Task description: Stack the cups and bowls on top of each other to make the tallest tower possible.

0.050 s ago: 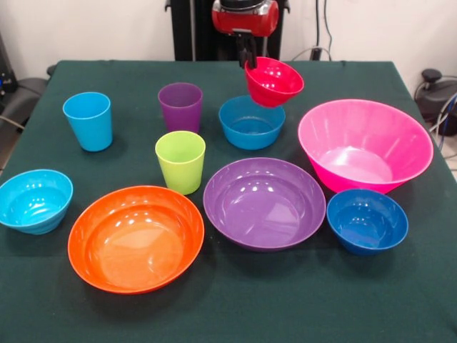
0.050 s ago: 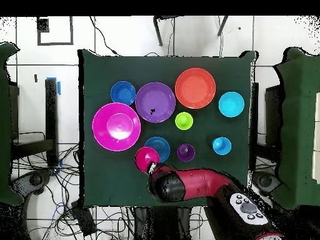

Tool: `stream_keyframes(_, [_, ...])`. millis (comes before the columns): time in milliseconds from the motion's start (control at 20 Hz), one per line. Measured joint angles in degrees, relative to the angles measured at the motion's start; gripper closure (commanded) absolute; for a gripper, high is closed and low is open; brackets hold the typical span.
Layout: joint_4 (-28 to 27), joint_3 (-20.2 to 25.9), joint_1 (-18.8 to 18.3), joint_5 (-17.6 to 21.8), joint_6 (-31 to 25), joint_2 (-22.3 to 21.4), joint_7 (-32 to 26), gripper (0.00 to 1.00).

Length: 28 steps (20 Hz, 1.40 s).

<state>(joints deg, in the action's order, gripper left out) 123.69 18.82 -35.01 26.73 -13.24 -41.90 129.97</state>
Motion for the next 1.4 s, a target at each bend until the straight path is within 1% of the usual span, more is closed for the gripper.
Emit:
stream_keyframes(250, [0.0, 0.1, 0.2, 0.0, 0.0, 0.7, 0.0, 1.00])
stream_keyframes(700, [0.0, 0.2, 0.4, 1.8, 0.0, 0.6, 0.0, 1.00])
stream_keyframes(1050, [-0.4, 1.2, -0.6, 1.8, -0.4, 0.3, 0.0, 1.00])
stream_keyframes(1400, [-1.5, 3.5, -2.3, 1.8, -3.0, 0.0, 0.0, 1.00])
